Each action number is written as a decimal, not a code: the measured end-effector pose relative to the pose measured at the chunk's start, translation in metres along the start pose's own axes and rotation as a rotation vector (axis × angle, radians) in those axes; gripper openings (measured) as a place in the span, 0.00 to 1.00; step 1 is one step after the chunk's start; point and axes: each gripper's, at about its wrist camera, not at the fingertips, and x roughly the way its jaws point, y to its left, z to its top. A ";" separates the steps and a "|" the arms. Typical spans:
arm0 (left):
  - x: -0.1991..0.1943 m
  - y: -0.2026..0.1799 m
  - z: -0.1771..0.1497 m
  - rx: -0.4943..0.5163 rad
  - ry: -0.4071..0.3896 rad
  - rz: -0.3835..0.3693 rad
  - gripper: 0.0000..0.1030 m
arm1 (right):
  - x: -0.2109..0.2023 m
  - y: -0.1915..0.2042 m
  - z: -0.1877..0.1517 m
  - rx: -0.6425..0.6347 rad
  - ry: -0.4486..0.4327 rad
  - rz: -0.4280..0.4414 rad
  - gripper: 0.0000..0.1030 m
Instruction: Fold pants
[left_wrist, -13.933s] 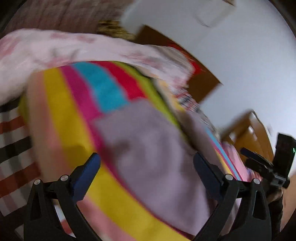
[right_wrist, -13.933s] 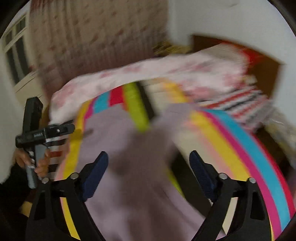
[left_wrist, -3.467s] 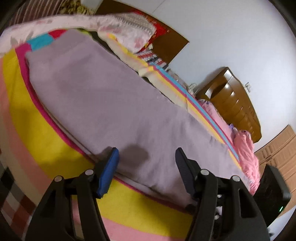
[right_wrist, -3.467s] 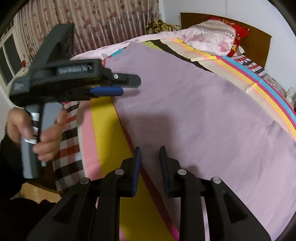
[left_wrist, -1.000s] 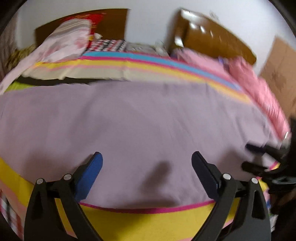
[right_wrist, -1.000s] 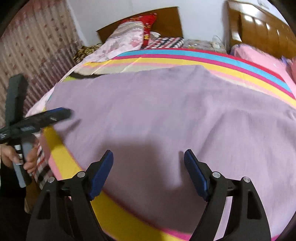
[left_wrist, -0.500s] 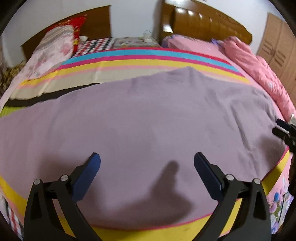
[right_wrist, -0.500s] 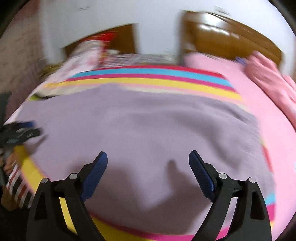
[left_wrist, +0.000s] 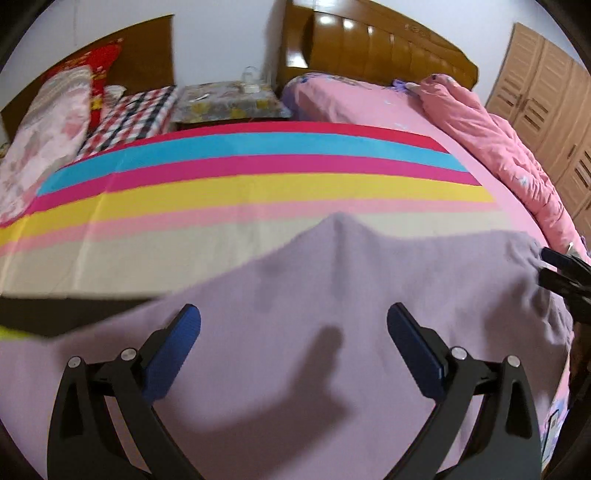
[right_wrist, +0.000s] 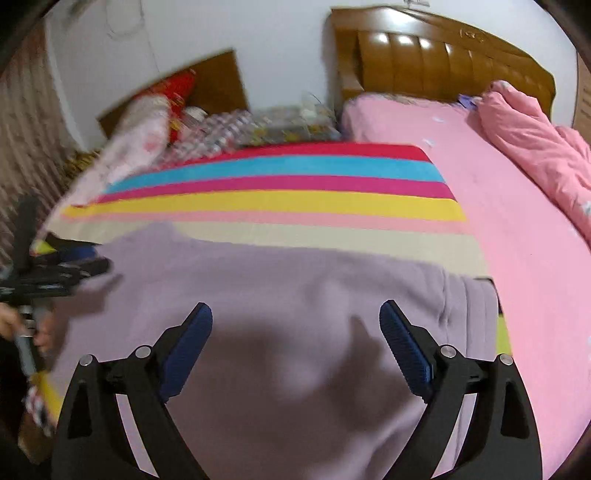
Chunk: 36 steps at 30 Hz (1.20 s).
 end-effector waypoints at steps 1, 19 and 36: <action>0.013 -0.002 0.001 0.018 0.003 0.008 0.98 | 0.014 -0.007 0.001 0.015 0.021 -0.054 0.87; 0.044 -0.007 0.010 0.055 0.011 0.097 0.99 | 0.024 -0.032 -0.008 0.125 -0.005 0.066 0.96; -0.140 0.174 -0.111 -0.274 -0.164 0.383 0.98 | -0.005 0.179 0.017 -0.023 -0.076 0.217 0.96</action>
